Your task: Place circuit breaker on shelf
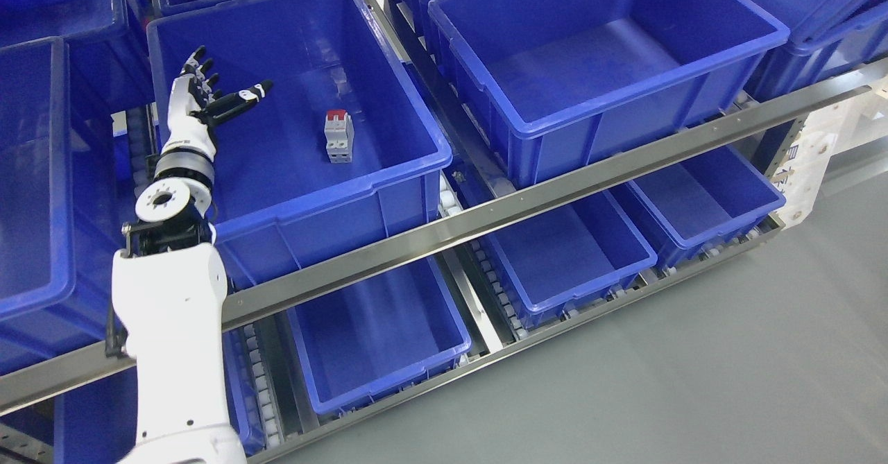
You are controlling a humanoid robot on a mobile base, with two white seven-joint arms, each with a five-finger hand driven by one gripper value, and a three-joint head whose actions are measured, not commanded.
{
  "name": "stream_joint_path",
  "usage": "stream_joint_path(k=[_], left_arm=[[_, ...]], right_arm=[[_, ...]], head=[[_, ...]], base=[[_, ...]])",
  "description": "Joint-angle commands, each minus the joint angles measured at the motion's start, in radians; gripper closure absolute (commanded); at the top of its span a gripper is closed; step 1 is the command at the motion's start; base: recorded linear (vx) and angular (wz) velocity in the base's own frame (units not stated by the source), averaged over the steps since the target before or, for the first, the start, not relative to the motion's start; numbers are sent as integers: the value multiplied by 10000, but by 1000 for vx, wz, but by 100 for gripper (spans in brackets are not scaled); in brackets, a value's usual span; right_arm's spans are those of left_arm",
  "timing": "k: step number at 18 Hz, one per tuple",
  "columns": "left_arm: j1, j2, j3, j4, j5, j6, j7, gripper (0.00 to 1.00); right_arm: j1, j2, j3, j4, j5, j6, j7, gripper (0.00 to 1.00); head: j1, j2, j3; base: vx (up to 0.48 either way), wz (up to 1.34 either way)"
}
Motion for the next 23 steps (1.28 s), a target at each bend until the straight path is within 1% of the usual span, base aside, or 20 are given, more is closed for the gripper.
stream_joint_path(k=[1, 2, 3, 5, 10, 15, 23], left_arm=[[2405, -61, 407, -4824, 236, -1323, -80, 0], [2910, -61, 407, -4976, 236, -1876, -80, 0], [3508, -122, 407, -5296, 251, -2171, -65, 0], [4018, -423, 529, -5560, 236, -2234, -50, 0], [3974, -423, 745, -5545, 236, -2250, 410, 0], [4050, -423, 745, -5530, 236, -2266, 410, 0], [4066, -423, 806, -5530, 236, -2266, 410, 0]], right_arm=[[157, -175, 0, 1, -8, -189, -38, 0], [157, -175, 0, 1, -8, -189, -38, 0], [157, -175, 0, 1, 7, -189, -38, 0], [157, -175, 0, -14, 7, -189, -38, 0], [157, -175, 0, 1, -8, -189, -38, 0], [157, -175, 0, 1, 7, -189, -38, 0], [157, -175, 0, 1, -8, -189, -38, 0]], head=[[0, 0, 0], [0, 0, 0], [0, 0, 0], [0, 0, 0], [0, 0, 0], [0, 0, 0], [0, 0, 0]], base=[[-222, -30], [-222, -30], [-234, -67], [-253, -92], [-275, -149], [-213, -327], [-75, -104]])
